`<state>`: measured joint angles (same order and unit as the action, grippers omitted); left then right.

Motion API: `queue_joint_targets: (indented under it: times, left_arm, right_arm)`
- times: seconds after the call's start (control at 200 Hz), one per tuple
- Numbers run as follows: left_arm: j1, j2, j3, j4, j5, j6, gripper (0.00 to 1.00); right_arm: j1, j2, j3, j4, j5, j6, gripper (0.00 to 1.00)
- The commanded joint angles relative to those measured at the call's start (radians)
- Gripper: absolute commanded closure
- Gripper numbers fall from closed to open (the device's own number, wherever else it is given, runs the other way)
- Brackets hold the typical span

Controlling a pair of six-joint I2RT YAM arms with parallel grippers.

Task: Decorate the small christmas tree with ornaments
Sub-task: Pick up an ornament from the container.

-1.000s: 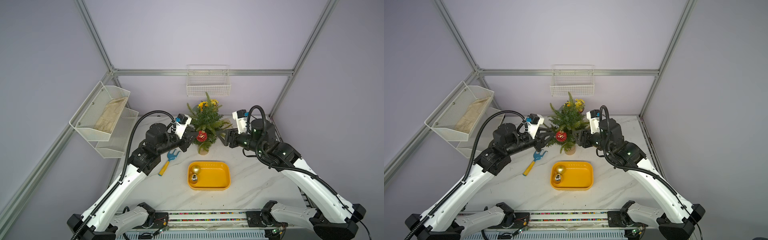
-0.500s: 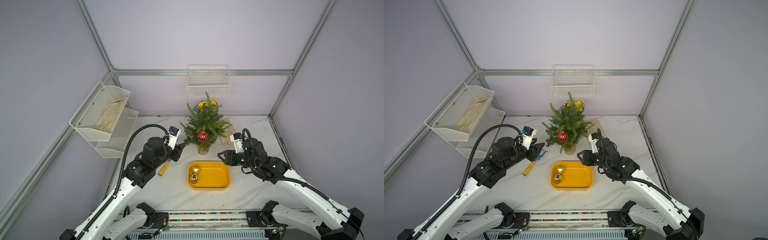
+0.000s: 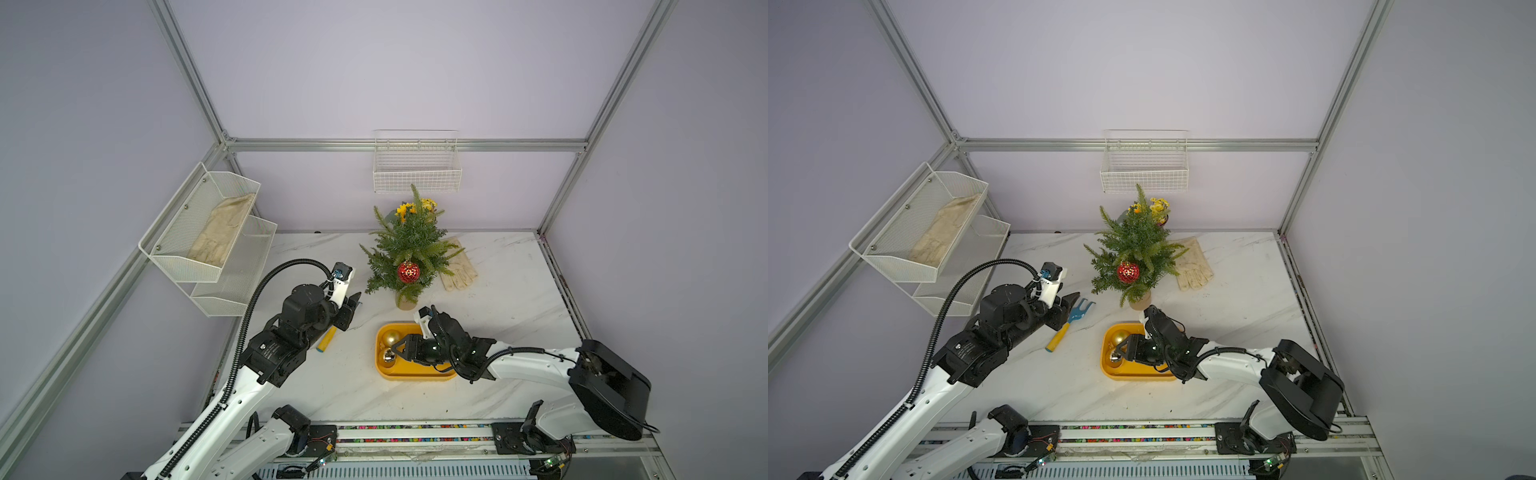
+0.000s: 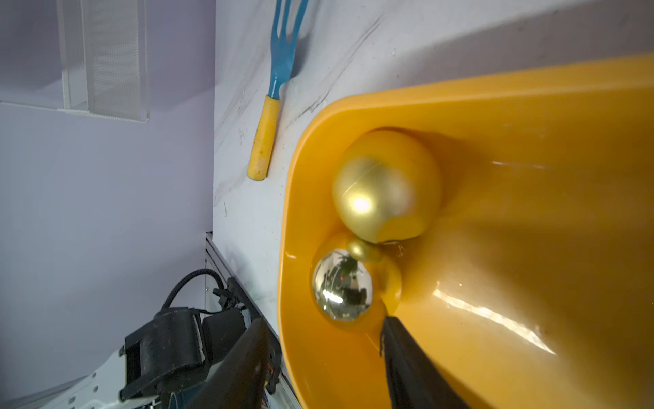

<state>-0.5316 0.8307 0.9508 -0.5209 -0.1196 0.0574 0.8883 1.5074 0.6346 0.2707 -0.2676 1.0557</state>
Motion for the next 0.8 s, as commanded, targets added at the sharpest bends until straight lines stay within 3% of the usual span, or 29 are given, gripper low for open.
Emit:
queue_joint_targets:
  times: [0.0, 0.3, 0.795]
  left_arm:
    - [-0.003, -0.035, -0.038, 0.006, -0.024, 0.054, 0.49]
    - [-0.004, -0.045, -0.057, 0.008, -0.021, 0.049, 0.48]
    - [-0.003, -0.062, -0.062, 0.008, -0.014, 0.044, 0.48]
  right_arm:
    - [0.003, 0.05, -0.022, 0.219, 0.031, 0.133, 0.41]
    - [-0.008, 0.098, -0.041, 0.206, 0.157, 0.177, 0.27]
    - [-0.05, 0.257, 0.059, 0.229, 0.08, 0.128, 0.26]
